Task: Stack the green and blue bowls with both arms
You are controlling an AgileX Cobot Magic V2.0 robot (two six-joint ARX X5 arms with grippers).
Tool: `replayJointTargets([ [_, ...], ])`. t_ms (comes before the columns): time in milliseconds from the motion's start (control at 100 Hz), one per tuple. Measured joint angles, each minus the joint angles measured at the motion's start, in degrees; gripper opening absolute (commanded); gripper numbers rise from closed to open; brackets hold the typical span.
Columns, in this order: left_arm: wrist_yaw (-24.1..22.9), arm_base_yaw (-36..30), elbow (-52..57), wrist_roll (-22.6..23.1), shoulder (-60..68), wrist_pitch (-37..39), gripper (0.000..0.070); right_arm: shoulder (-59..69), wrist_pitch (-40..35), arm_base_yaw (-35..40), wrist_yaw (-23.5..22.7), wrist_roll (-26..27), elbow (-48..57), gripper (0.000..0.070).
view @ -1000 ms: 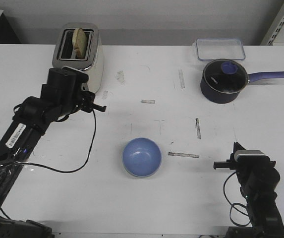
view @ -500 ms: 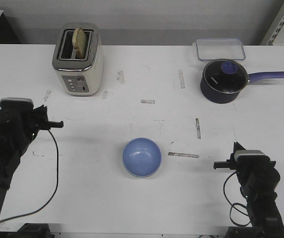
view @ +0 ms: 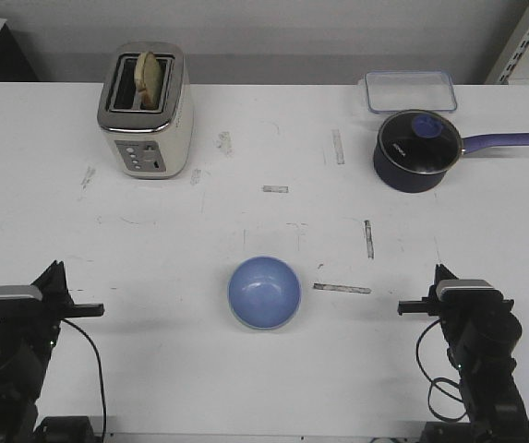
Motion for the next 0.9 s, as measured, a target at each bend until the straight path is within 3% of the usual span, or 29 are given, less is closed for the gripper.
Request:
replayJointTargets([
  [140,-2.1,0.0,-0.6,0.0,-2.4,-0.5,0.0002,0.0,0.0,0.0,0.0,0.0,0.0,0.0001],
  [900,-2.2,0.0,-0.8,0.0,-5.0,-0.9,0.0002,0.0,2.2,0.0,0.0,0.0,0.0,0.0001],
])
